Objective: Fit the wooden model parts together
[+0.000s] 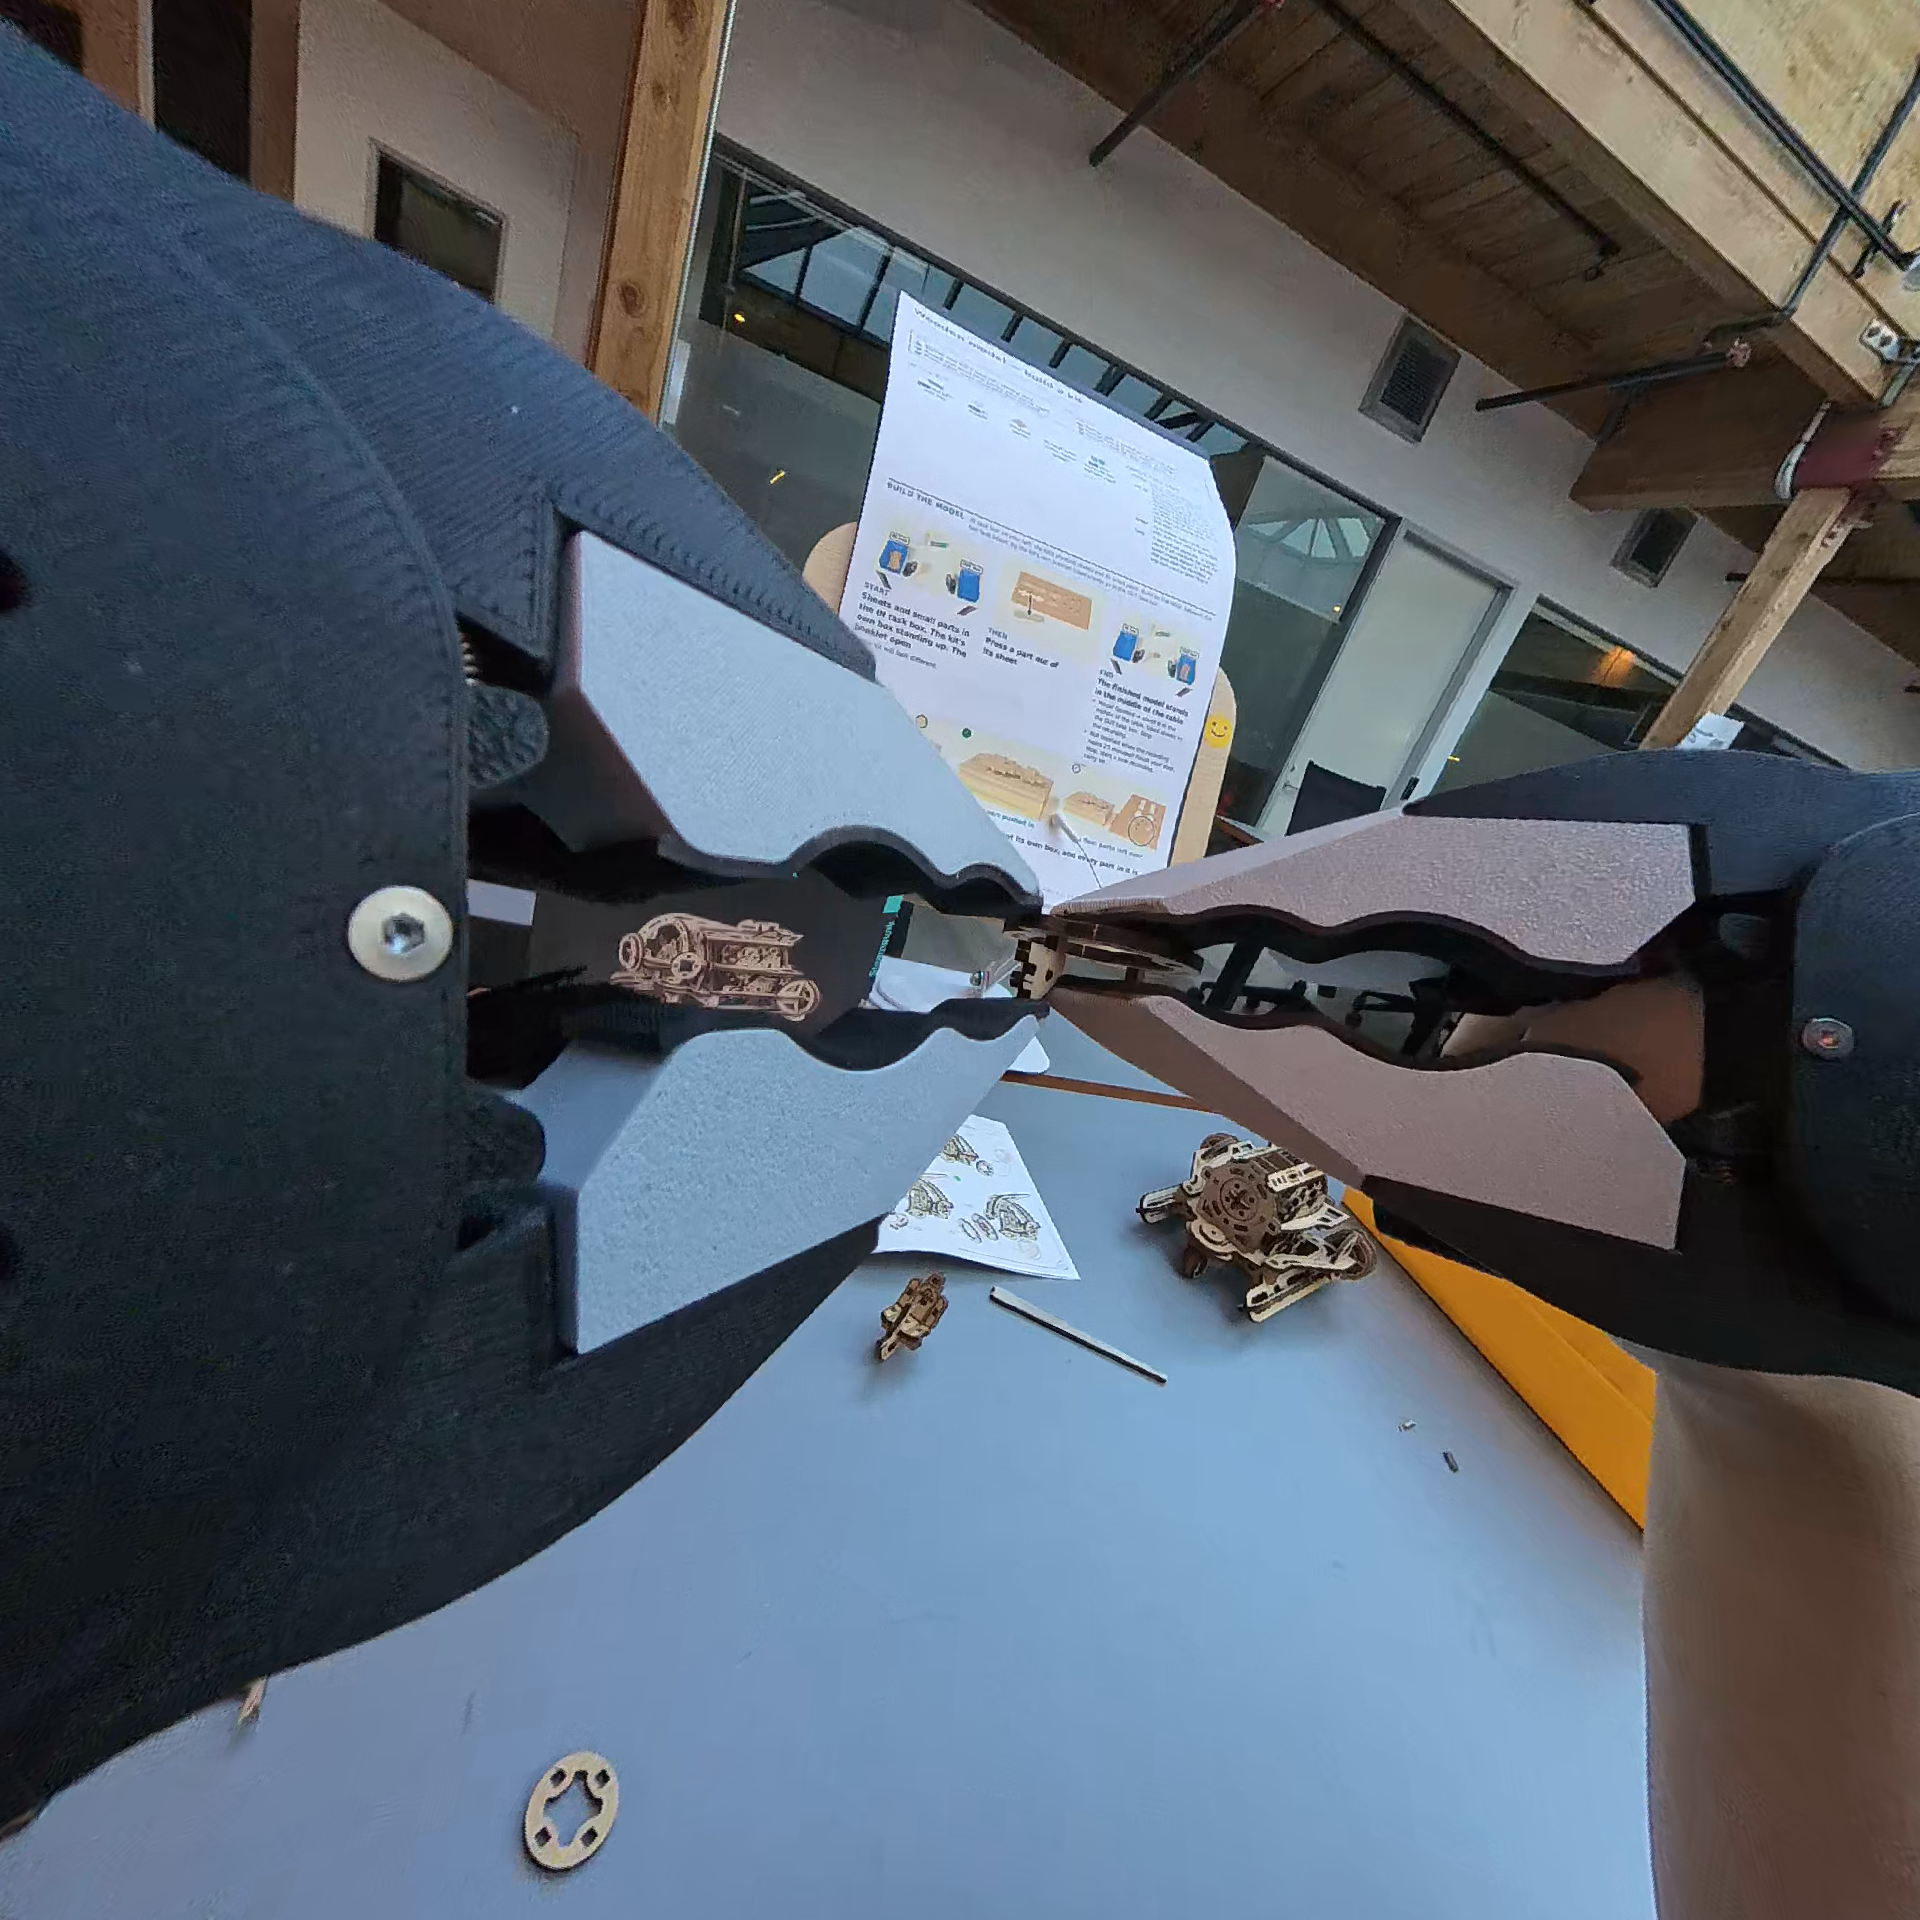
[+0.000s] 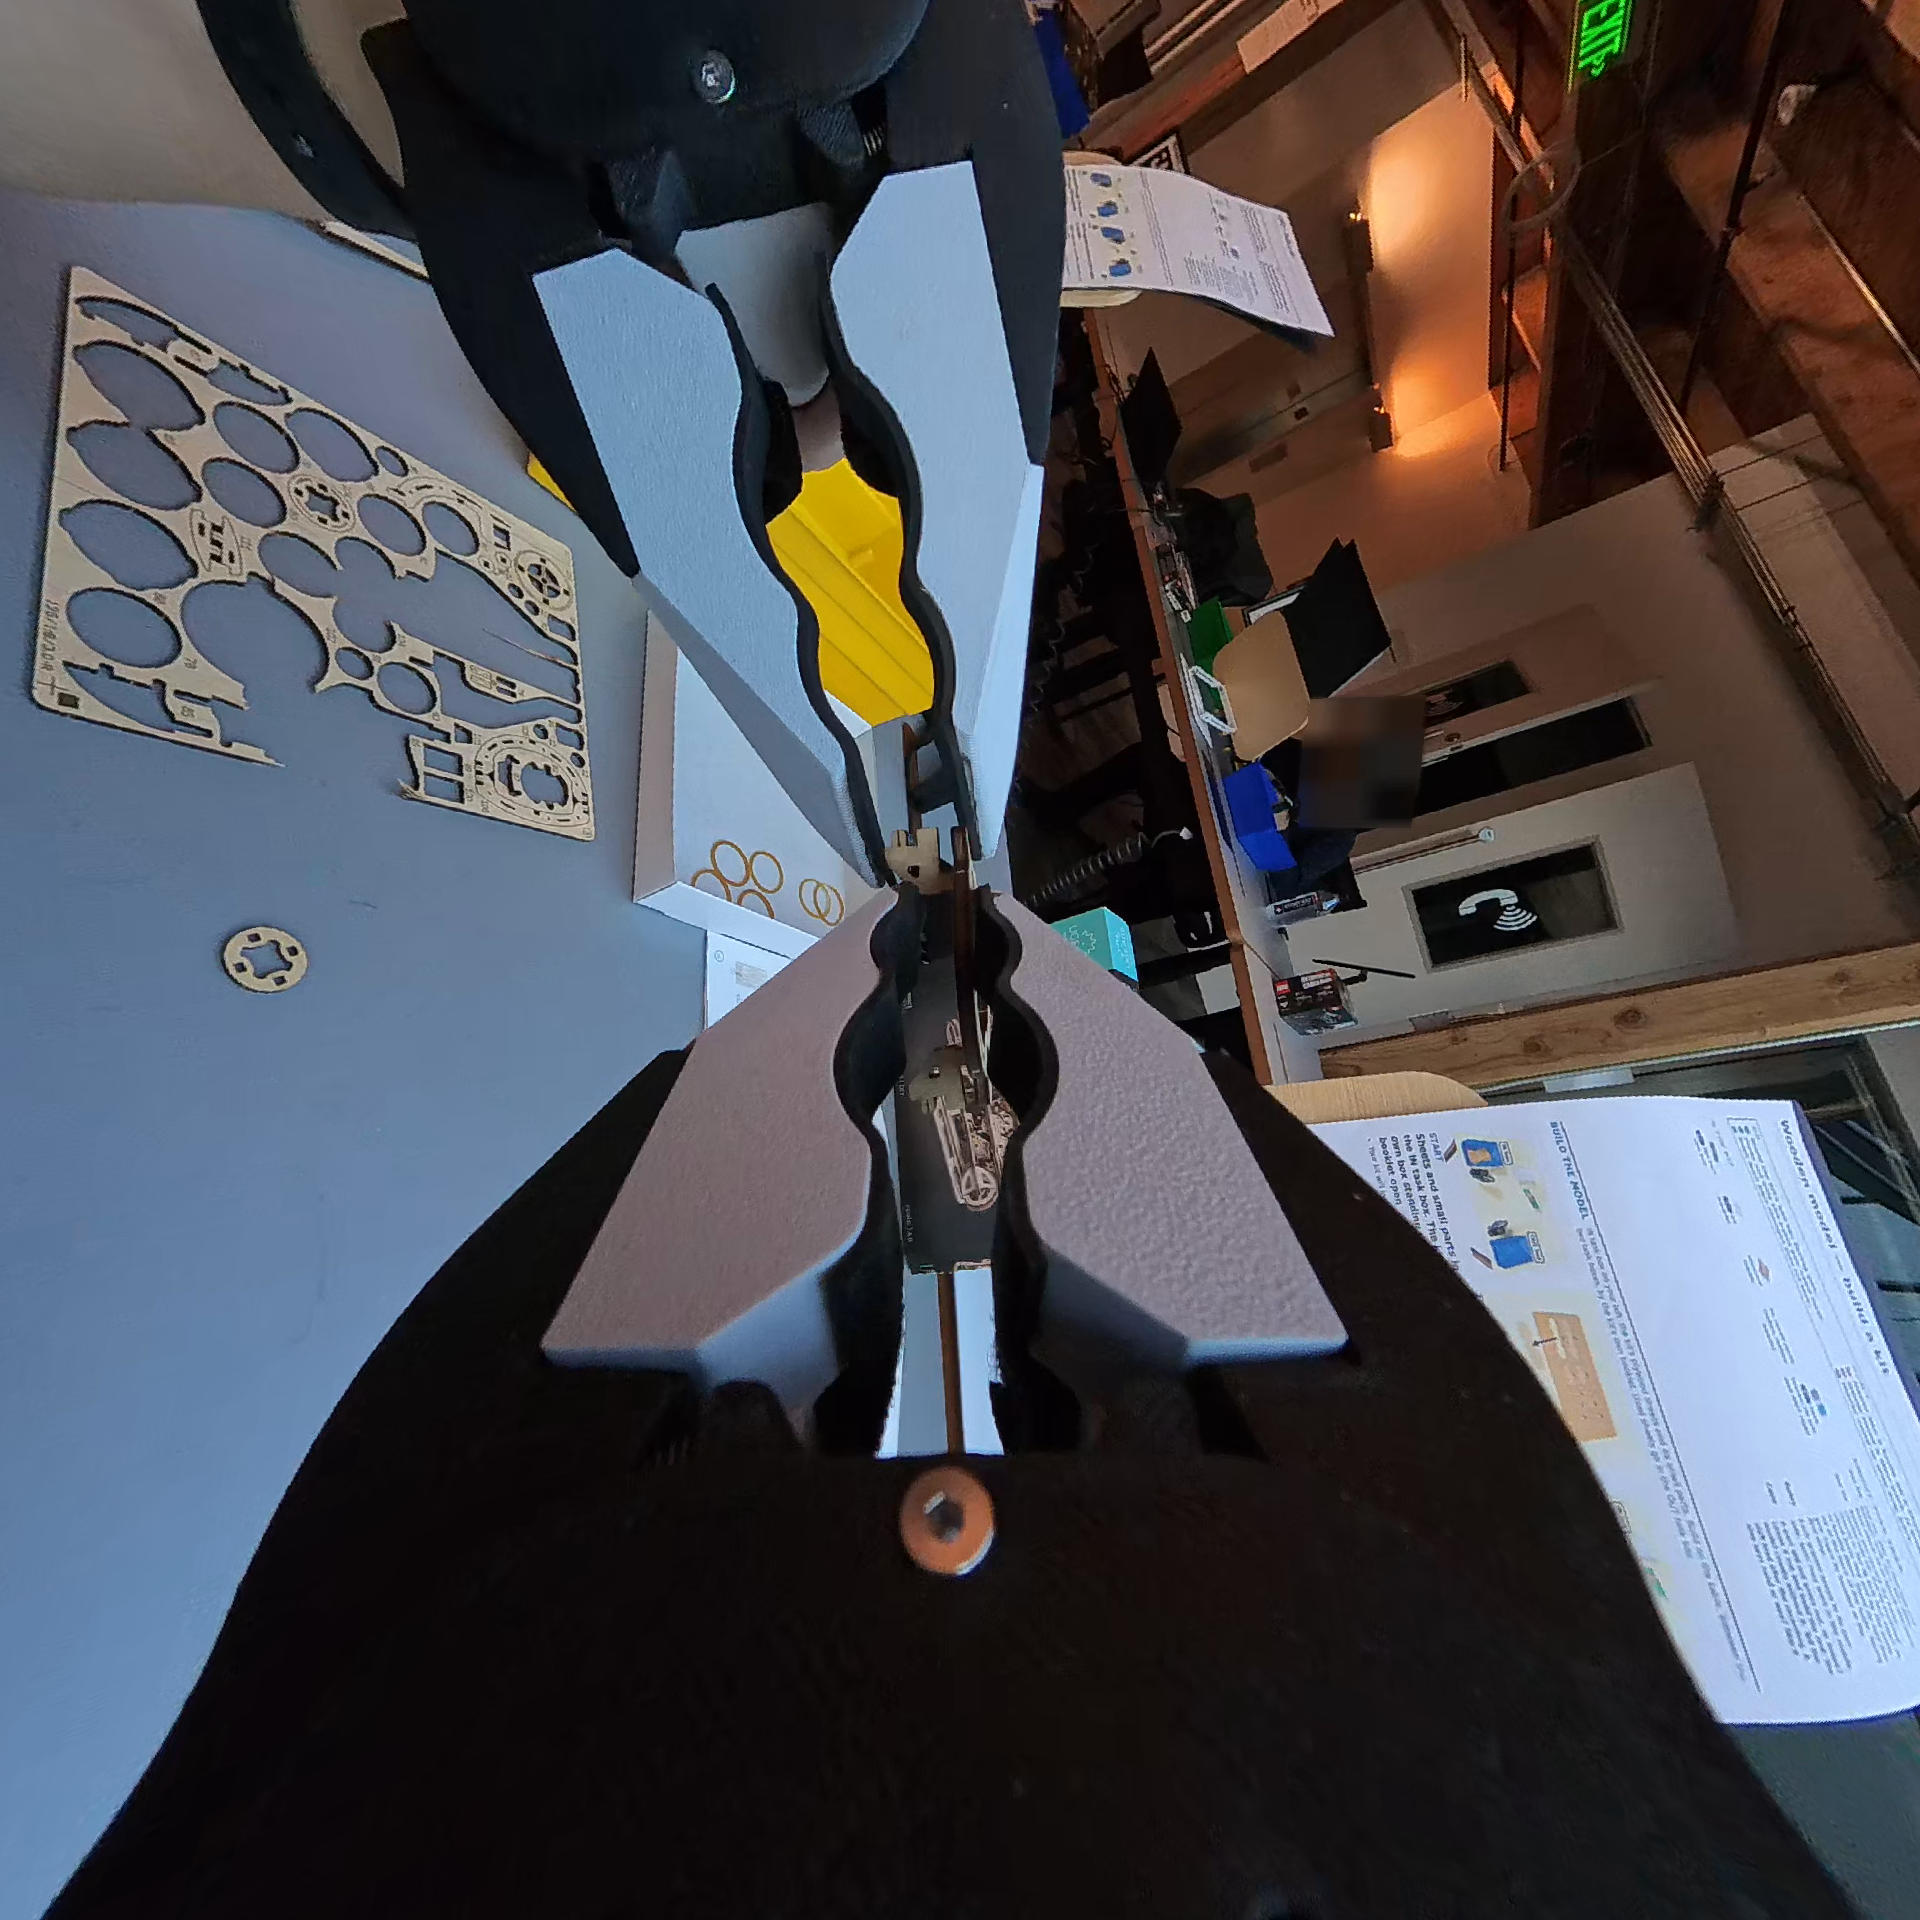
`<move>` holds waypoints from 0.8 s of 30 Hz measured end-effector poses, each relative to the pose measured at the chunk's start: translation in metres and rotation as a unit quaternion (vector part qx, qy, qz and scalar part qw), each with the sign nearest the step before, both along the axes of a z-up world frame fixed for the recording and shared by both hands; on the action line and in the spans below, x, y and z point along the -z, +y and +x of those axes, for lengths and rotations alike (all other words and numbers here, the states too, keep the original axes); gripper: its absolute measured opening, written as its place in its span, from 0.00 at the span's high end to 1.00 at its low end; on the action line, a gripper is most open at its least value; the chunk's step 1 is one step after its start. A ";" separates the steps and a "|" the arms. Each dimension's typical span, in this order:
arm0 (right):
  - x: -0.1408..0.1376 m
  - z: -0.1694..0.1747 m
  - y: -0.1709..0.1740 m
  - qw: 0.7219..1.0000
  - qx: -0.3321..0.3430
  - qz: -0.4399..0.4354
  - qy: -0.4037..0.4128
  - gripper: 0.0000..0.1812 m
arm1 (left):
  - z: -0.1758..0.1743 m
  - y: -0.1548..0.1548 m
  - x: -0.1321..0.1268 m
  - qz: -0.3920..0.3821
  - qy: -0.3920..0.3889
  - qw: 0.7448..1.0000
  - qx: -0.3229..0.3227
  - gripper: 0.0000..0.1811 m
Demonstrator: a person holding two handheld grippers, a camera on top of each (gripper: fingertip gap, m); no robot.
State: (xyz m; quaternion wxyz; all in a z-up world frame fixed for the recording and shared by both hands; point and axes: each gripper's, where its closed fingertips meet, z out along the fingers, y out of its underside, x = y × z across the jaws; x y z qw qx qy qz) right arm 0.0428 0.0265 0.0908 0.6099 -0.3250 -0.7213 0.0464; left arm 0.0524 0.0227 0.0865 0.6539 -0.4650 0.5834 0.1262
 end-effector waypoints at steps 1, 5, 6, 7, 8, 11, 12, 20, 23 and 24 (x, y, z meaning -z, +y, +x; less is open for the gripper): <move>0.000 0.000 0.000 1.000 0.000 -0.001 0.000 0.96 | 0.000 0.000 0.000 -0.001 0.000 1.000 -0.001 0.93; 0.001 0.000 0.002 1.000 0.001 -0.005 -0.002 0.97 | 0.001 0.002 0.001 -0.002 -0.001 1.000 -0.001 0.93; 0.002 0.000 0.002 1.000 0.002 -0.006 -0.002 0.97 | 0.001 0.002 0.002 -0.003 0.000 1.000 -0.002 0.93; 0.002 0.000 0.002 1.000 0.002 -0.007 -0.004 0.97 | 0.001 0.003 0.002 -0.004 0.002 1.000 -0.004 0.93; 0.003 0.000 0.003 1.000 0.002 -0.007 -0.006 0.97 | 0.001 0.003 0.003 -0.004 0.005 1.000 -0.005 0.93; 0.004 0.000 0.003 1.000 0.002 -0.008 -0.009 0.97 | 0.000 0.003 0.005 -0.008 0.007 1.000 -0.006 0.93; 0.004 0.000 0.003 1.000 0.002 -0.007 -0.008 0.97 | 0.000 0.003 0.005 -0.007 0.007 1.000 -0.005 0.93; 0.007 0.001 0.002 1.000 -0.005 -0.013 -0.015 0.97 | 0.001 0.002 0.008 -0.012 0.017 1.000 -0.006 0.93; 0.008 0.001 0.002 1.000 -0.006 -0.014 -0.017 0.97 | 0.002 0.002 0.009 -0.016 0.015 1.000 -0.003 0.93; 0.009 0.002 0.002 1.000 -0.008 -0.015 -0.021 0.97 | 0.002 0.002 0.009 -0.018 0.017 1.000 -0.002 0.93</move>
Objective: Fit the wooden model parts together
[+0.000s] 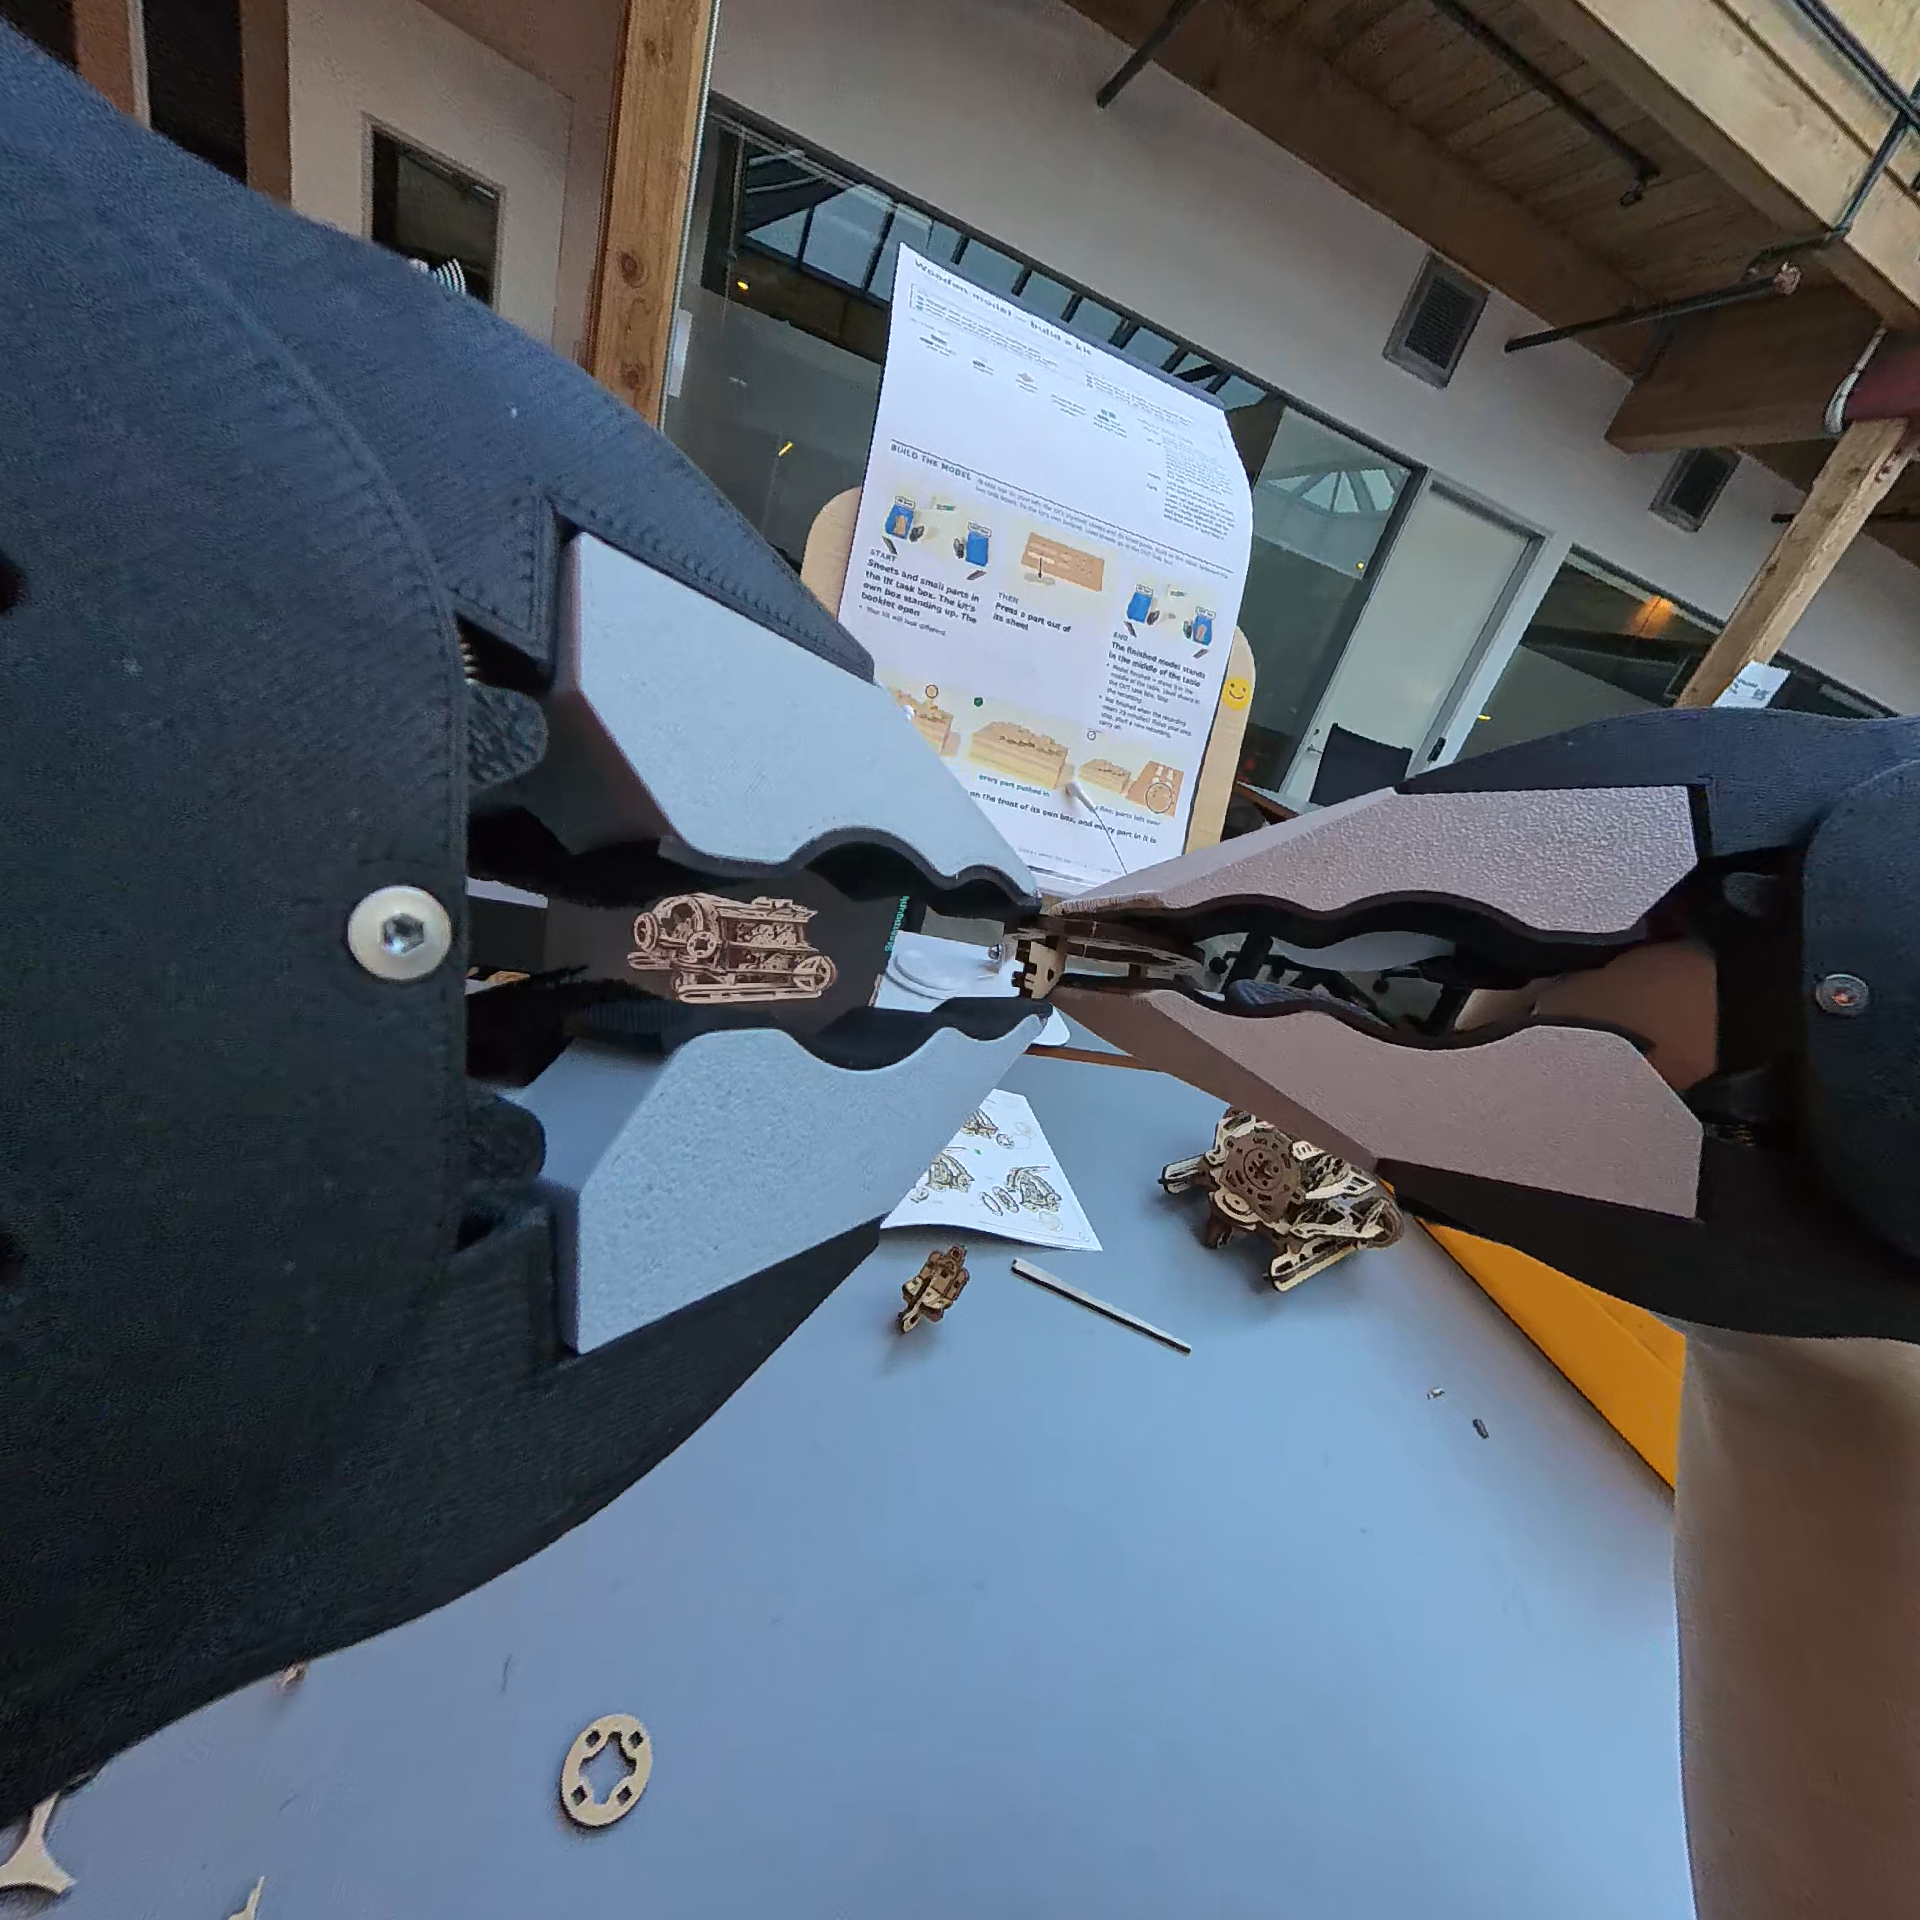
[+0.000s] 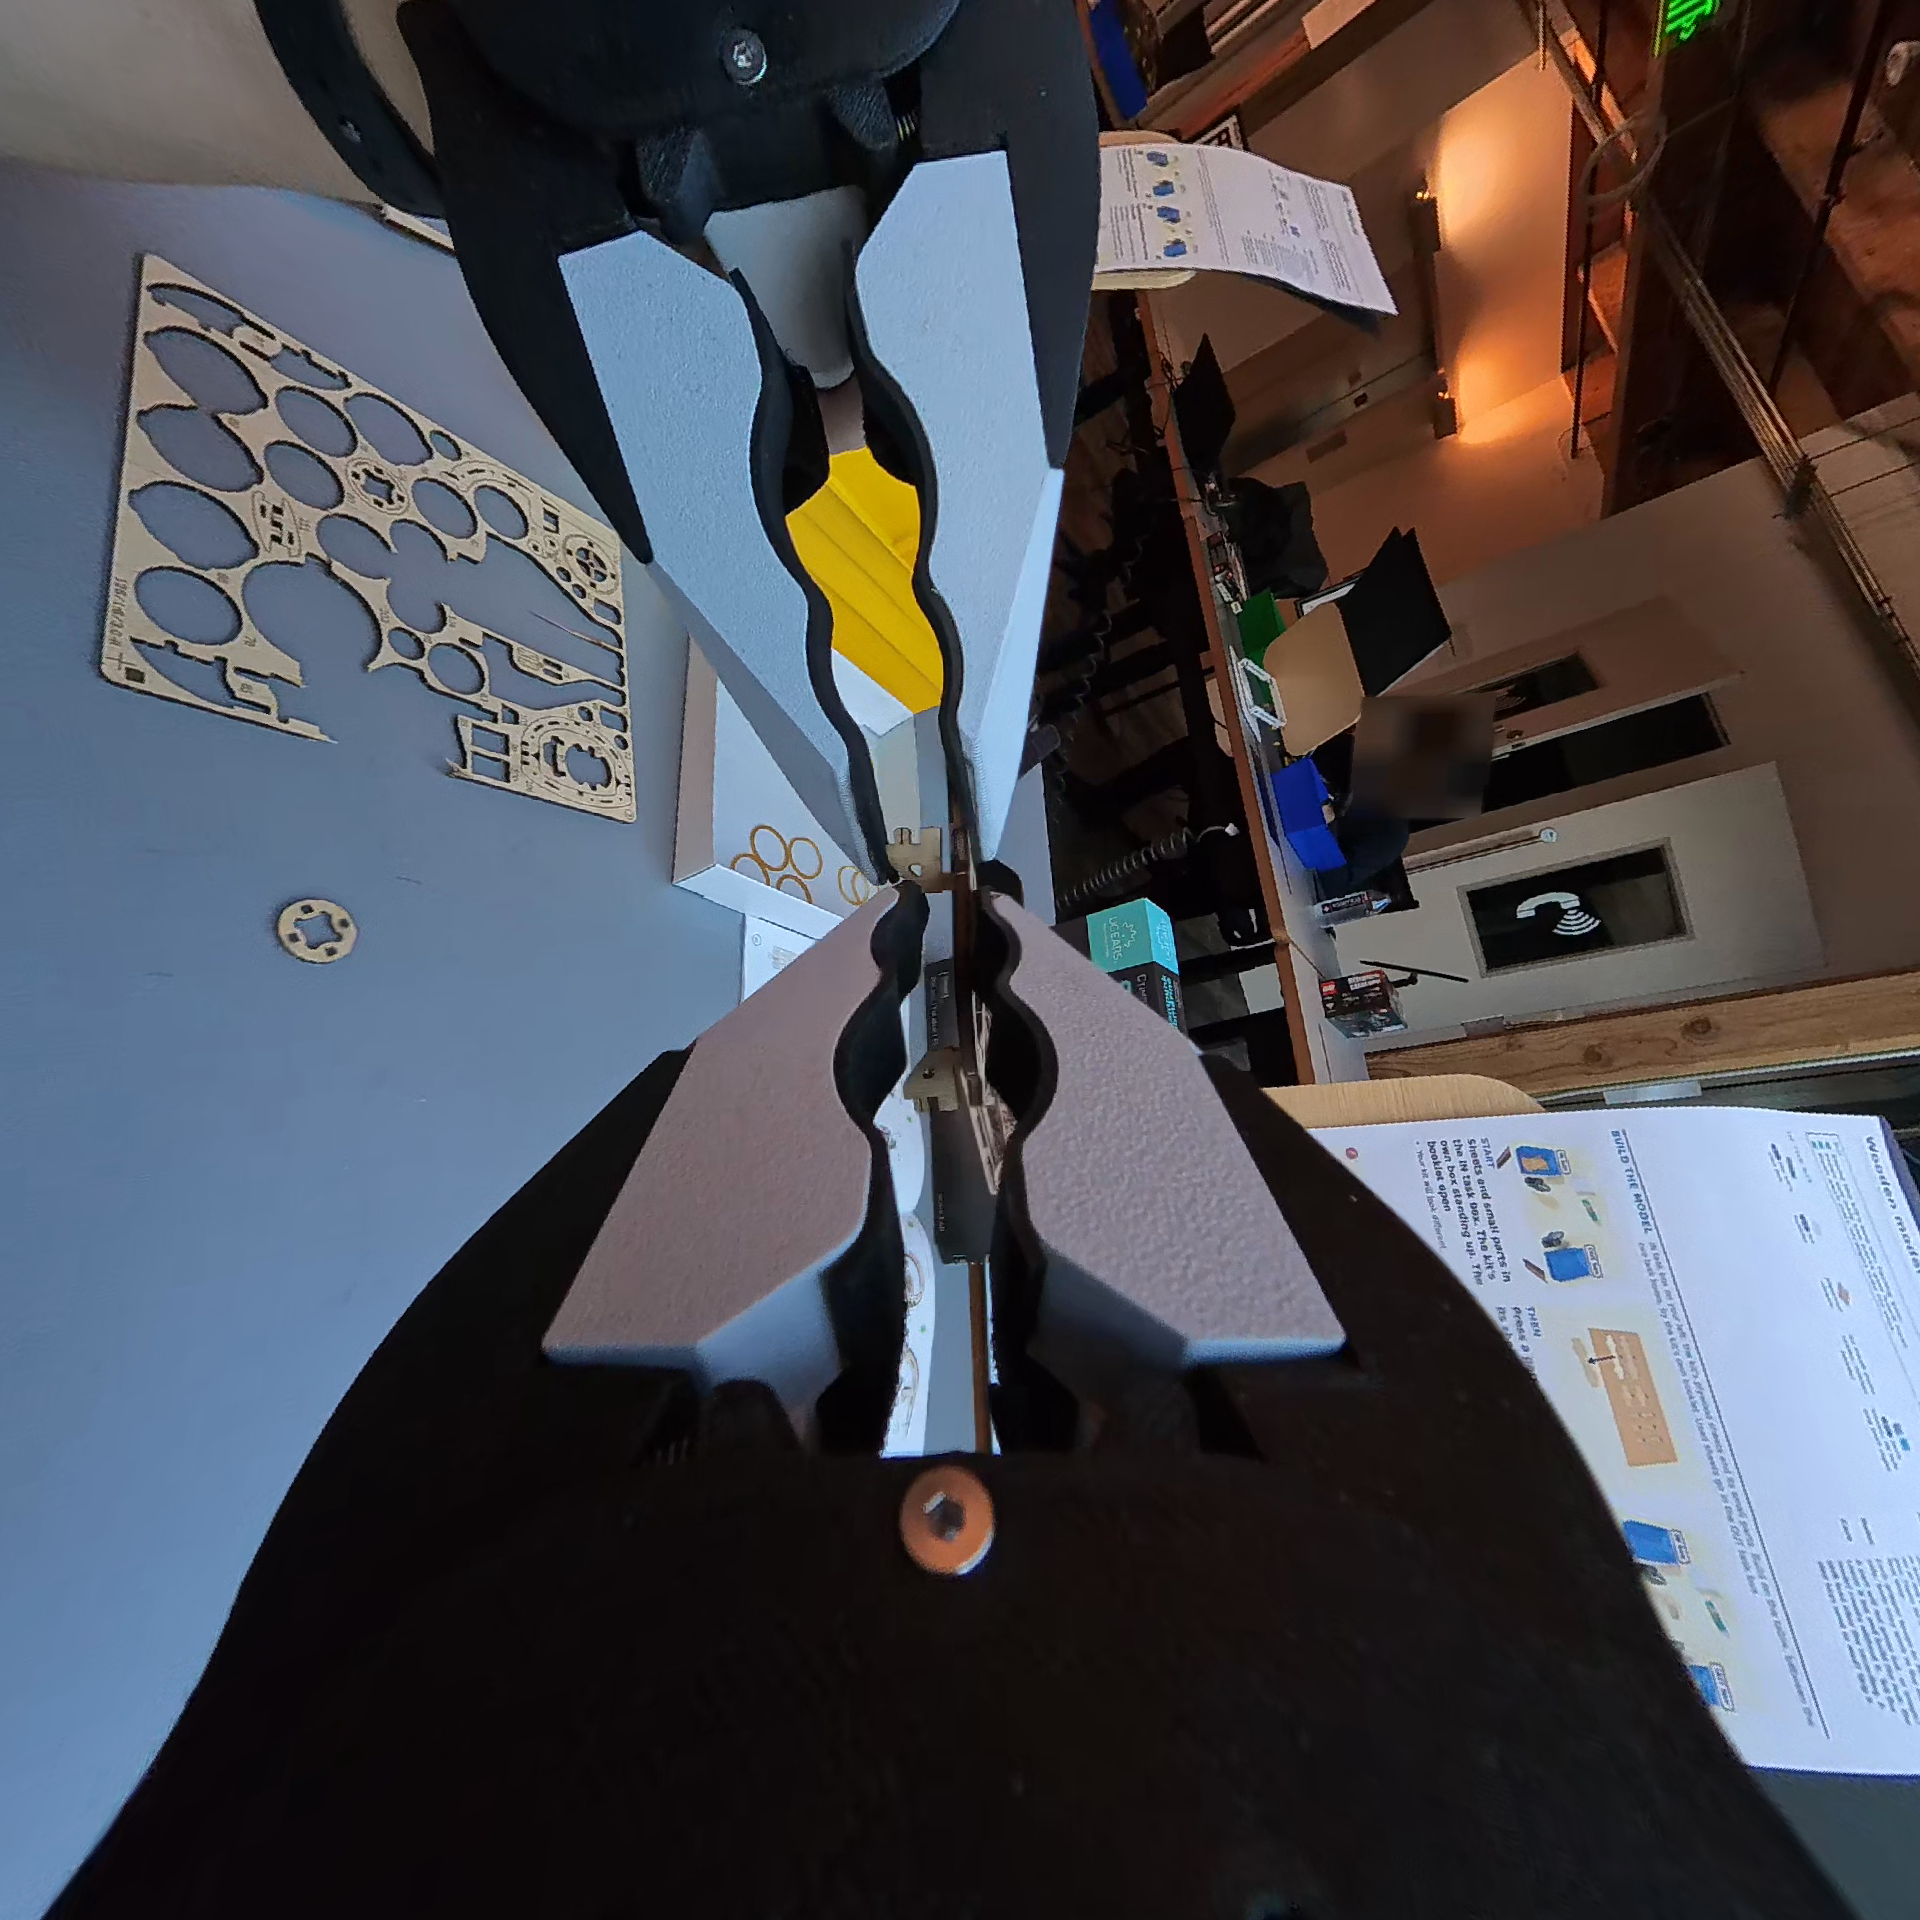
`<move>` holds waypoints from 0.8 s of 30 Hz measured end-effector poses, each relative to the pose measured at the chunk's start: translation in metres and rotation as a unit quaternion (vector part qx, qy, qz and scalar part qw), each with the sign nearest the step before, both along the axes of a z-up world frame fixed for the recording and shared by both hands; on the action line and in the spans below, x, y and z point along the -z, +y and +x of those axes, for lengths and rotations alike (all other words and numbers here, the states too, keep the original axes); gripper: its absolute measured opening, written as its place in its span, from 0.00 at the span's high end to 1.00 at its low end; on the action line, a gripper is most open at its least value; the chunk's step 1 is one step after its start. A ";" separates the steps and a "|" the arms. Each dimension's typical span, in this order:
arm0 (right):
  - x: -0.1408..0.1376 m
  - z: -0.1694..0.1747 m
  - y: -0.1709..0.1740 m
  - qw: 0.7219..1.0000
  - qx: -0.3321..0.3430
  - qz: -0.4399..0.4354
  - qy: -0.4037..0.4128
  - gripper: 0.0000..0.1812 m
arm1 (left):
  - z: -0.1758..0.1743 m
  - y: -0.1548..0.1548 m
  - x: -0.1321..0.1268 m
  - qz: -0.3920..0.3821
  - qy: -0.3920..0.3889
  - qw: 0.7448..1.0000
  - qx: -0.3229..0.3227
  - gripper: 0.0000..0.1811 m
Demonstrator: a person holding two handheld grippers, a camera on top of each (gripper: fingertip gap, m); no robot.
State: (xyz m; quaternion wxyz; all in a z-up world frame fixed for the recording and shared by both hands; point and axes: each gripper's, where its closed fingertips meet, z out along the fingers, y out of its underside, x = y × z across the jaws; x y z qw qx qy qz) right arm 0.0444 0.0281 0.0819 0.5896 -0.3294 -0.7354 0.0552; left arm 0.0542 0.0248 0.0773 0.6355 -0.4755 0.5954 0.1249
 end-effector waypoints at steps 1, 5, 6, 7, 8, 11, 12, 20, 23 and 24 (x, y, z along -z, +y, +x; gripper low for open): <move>0.000 0.000 0.000 1.000 0.000 -0.001 -0.001 0.97 | 0.000 0.000 0.000 -0.001 0.001 1.000 0.000 0.93; 0.002 0.000 0.000 1.000 0.000 0.000 -0.006 0.97 | 0.000 0.000 0.002 -0.003 0.005 1.000 0.000 0.93; 0.002 0.000 0.000 1.000 0.000 -0.001 -0.007 0.97 | 0.000 0.000 0.002 -0.005 0.005 1.000 0.000 0.93; 0.000 0.001 0.001 1.000 0.000 0.002 -0.002 0.97 | 0.001 0.000 0.001 -0.002 0.002 1.000 0.001 0.93; 0.000 0.002 0.000 1.000 -0.001 0.001 -0.003 0.97 | 0.001 0.000 0.001 -0.001 -0.001 1.000 0.003 0.93; -0.001 0.001 -0.001 1.000 -0.006 0.018 -0.003 0.96 | 0.001 -0.002 -0.001 0.013 -0.001 1.000 0.011 0.92; -0.001 0.000 0.000 1.000 -0.007 0.025 -0.003 0.96 | 0.000 -0.001 -0.001 0.014 -0.003 1.000 0.011 0.92; -0.002 0.005 0.003 1.000 -0.016 0.007 0.003 0.91 | -0.001 0.001 -0.003 -0.038 -0.052 0.998 0.025 0.92; -0.012 0.012 0.005 1.000 -0.017 0.003 0.025 0.89 | -0.010 0.002 -0.008 -0.066 -0.086 0.994 0.030 0.92; -0.018 0.014 0.004 0.999 -0.026 -0.006 0.041 0.87 | -0.012 0.001 -0.012 -0.080 -0.106 0.990 0.040 0.92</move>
